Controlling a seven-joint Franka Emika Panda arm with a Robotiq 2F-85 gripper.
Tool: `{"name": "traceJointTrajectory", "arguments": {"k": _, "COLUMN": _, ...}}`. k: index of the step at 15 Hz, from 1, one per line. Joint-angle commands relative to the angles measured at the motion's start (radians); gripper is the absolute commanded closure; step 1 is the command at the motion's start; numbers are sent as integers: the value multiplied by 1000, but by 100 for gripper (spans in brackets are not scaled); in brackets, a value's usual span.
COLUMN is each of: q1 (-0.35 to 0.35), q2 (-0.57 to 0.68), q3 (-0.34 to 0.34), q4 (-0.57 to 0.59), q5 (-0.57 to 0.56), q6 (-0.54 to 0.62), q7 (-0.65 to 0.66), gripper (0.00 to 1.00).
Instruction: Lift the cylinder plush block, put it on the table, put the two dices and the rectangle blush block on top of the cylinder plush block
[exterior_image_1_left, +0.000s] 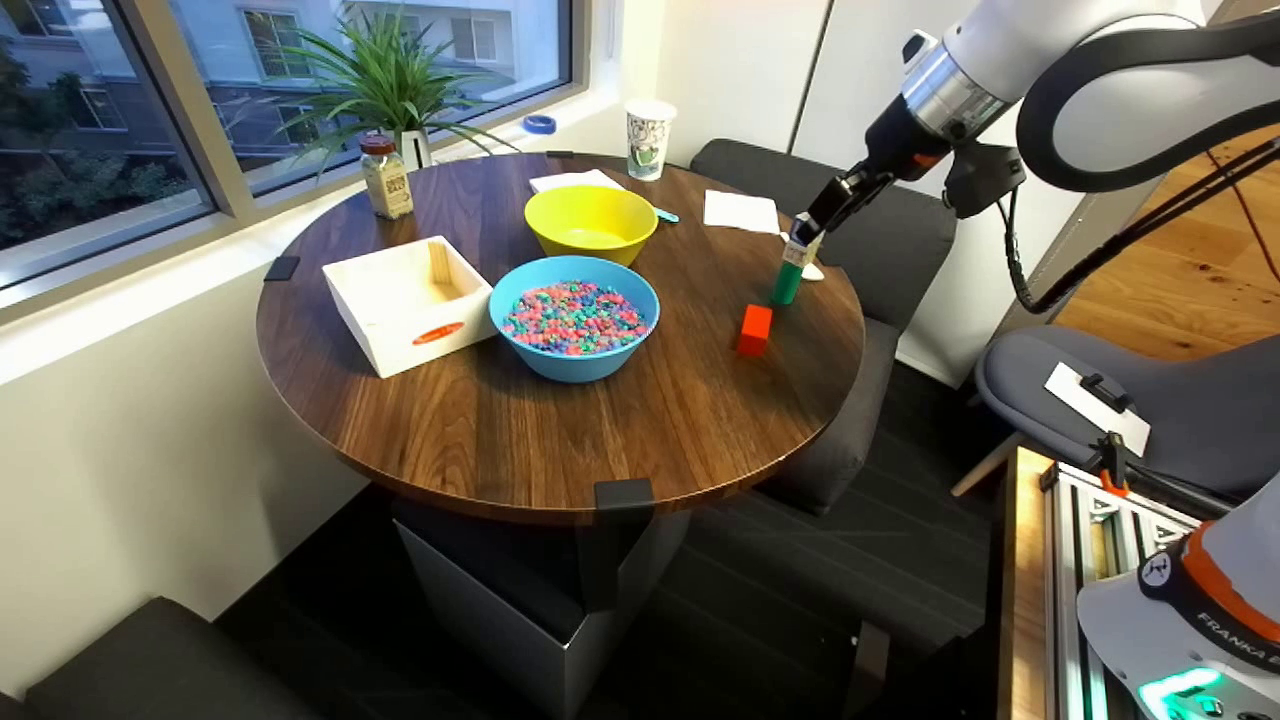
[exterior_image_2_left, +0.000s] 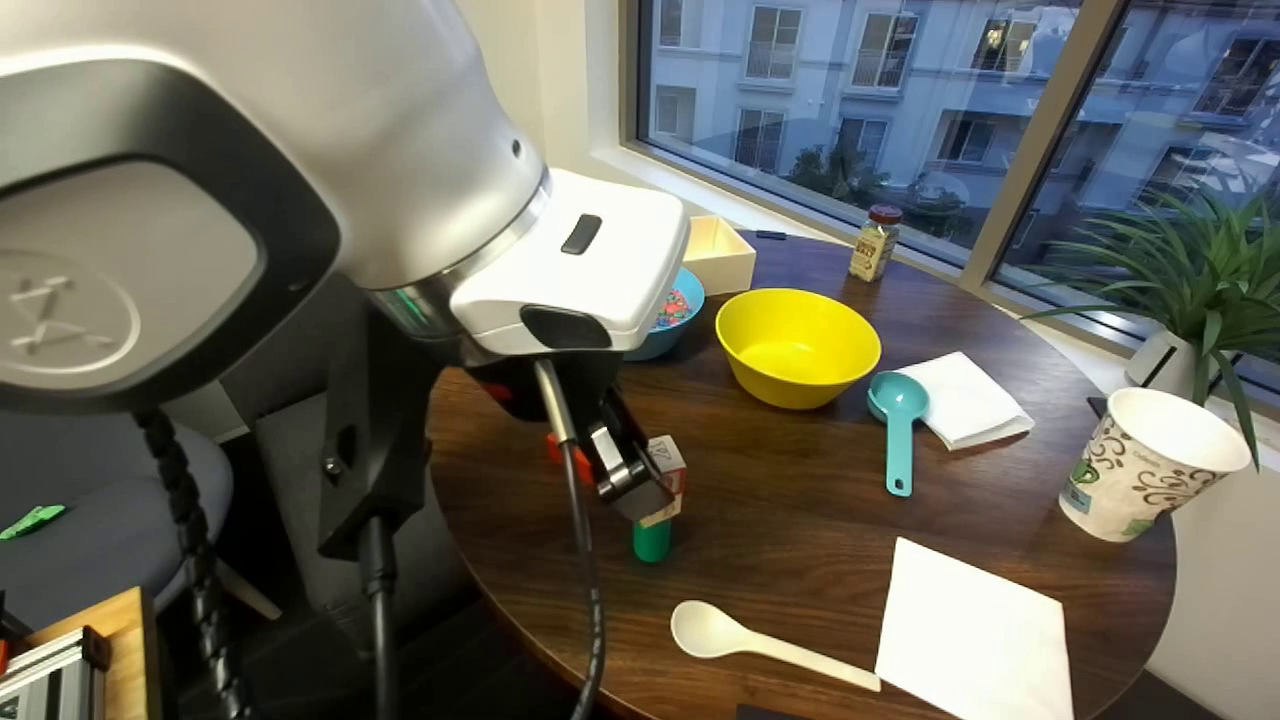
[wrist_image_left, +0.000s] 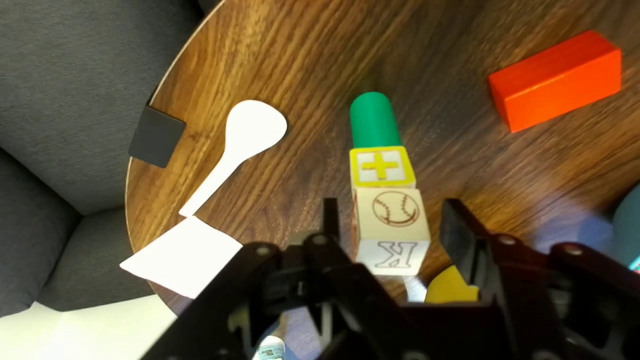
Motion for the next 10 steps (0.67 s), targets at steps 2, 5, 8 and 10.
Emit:
{"name": "traceJointTrajectory", "arguments": {"k": 2, "q1": 13, "q2": -4, "q3": -10, "q4": -1, "q5": 19, "q6": -23, "q7": -21, "gripper": 4}}
{"name": "traceJointTrajectory", "arguments": {"k": 5, "q1": 24, "q2": -22, "q3": -1, "q4": 13, "q5": 34, "q6": -72, "q7": -5, "gripper": 0}}
{"name": "traceJointTrajectory", "arguments": {"k": 8, "q1": 37, "q2": -46, "q3": 18, "q4": 43, "q5": 53, "q6": -198, "q7": 29, "gripper": 0}}
{"name": "traceJointTrajectory", "arguments": {"k": 10, "q1": 50, "q2": -57, "q3": 29, "q4": 77, "q5": 75, "q6": -316, "q7": 55, "gripper": 0}}
